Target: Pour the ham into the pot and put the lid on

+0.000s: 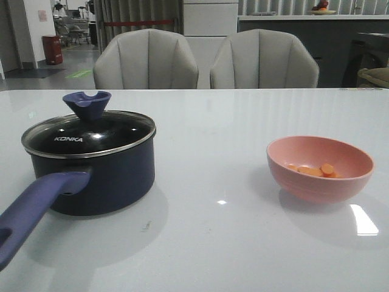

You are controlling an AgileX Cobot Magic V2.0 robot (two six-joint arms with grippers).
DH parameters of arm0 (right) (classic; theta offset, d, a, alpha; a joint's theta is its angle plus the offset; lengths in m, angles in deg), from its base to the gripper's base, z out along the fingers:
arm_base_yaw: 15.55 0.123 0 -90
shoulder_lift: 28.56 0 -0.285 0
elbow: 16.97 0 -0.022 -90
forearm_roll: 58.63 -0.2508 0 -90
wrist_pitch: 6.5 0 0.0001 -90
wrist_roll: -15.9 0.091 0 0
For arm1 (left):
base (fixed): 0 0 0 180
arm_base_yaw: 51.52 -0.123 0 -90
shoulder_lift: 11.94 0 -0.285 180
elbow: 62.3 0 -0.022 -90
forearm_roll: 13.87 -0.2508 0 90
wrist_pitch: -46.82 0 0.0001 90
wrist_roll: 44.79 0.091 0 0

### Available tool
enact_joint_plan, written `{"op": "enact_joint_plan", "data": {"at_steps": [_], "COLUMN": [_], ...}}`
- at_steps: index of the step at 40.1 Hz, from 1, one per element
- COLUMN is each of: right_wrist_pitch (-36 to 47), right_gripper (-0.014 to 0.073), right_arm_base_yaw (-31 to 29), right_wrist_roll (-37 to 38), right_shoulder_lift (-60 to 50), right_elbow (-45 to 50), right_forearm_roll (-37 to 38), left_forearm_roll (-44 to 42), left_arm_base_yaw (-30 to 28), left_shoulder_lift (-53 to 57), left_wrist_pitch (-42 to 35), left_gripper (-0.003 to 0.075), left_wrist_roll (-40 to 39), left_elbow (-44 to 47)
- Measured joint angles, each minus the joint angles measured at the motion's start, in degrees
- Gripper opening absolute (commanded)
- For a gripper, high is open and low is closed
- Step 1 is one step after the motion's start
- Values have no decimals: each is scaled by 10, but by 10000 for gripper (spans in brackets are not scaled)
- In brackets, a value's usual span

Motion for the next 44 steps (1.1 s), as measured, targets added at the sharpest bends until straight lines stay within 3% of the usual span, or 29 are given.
{"op": "enact_joint_plan", "data": {"at_steps": [38,44], "right_wrist_pitch": [0,0], "right_gripper": [160,160], "right_arm_base_yaw": [0,0], "right_wrist_roll": [0,0], "right_shoulder_lift": [0,0], "right_elbow": [0,0], "right_forearm_roll": [0,0], "left_forearm_roll": [0,0], "left_arm_base_yaw": [0,0], "left_shoulder_lift": [0,0], "left_wrist_pitch": [-1,-59], "left_gripper": [132,132], "left_wrist_roll": [0,0], "left_elbow": [0,0]}}
